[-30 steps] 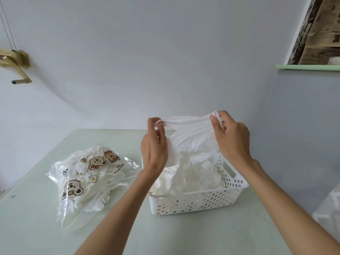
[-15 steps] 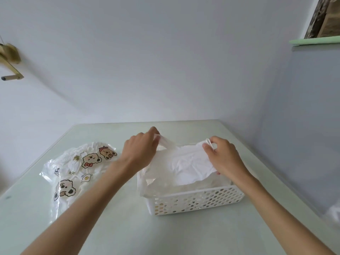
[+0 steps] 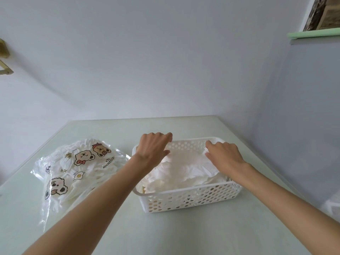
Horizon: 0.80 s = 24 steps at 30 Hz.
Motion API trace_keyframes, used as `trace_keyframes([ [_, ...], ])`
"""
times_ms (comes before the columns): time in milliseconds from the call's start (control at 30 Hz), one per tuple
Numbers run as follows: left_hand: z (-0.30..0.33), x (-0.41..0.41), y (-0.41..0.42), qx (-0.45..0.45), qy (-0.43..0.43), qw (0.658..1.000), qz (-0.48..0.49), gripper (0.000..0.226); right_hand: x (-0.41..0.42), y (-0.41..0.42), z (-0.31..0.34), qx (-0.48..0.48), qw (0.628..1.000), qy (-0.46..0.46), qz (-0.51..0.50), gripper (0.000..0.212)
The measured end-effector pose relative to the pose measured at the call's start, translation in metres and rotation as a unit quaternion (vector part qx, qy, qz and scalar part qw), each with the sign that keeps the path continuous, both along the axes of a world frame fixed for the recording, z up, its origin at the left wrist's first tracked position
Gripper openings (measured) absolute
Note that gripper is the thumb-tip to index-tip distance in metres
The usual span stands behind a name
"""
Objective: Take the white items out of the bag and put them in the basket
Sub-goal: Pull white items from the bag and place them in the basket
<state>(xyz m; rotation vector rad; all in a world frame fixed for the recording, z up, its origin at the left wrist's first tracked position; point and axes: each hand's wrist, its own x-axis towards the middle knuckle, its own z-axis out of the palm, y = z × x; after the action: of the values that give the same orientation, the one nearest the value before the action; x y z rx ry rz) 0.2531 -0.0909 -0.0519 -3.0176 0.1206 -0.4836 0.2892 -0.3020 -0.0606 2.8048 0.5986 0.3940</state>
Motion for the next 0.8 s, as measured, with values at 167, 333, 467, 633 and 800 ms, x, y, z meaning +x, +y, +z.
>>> trace_keyframes([
  [167, 0.022, -0.017, -0.007, -0.118, -0.093, 0.987, -0.057, 0.028, 0.005, 0.003, -0.003, -0.04, 0.999, -0.012, 0.032, 0.04],
  [333, -0.004, -0.03, -0.018, -0.02, 0.261, 0.955, -0.14, 0.072, 0.007, 0.004, -0.004, -0.12, 0.989, -0.052, 0.07, 0.047],
  [467, -0.021, -0.029, -0.005, -0.005, 0.341, 0.937, -0.076, 0.086, 0.009, 0.0, 0.003, -0.056, 0.994, -0.015, 0.094, 0.041],
  [633, -0.019, -0.037, -0.011, -0.02, 0.364, 0.929, -0.061, 0.089, 0.01, -0.012, 0.012, 0.174, 0.979, 0.069, 0.08, 0.019],
  [800, 0.015, -0.036, -0.006, -0.099, 0.308, 0.941, -0.097, 0.077, 0.002, -0.014, 0.034, 0.504, 0.857, 0.049, 0.097, 0.017],
])
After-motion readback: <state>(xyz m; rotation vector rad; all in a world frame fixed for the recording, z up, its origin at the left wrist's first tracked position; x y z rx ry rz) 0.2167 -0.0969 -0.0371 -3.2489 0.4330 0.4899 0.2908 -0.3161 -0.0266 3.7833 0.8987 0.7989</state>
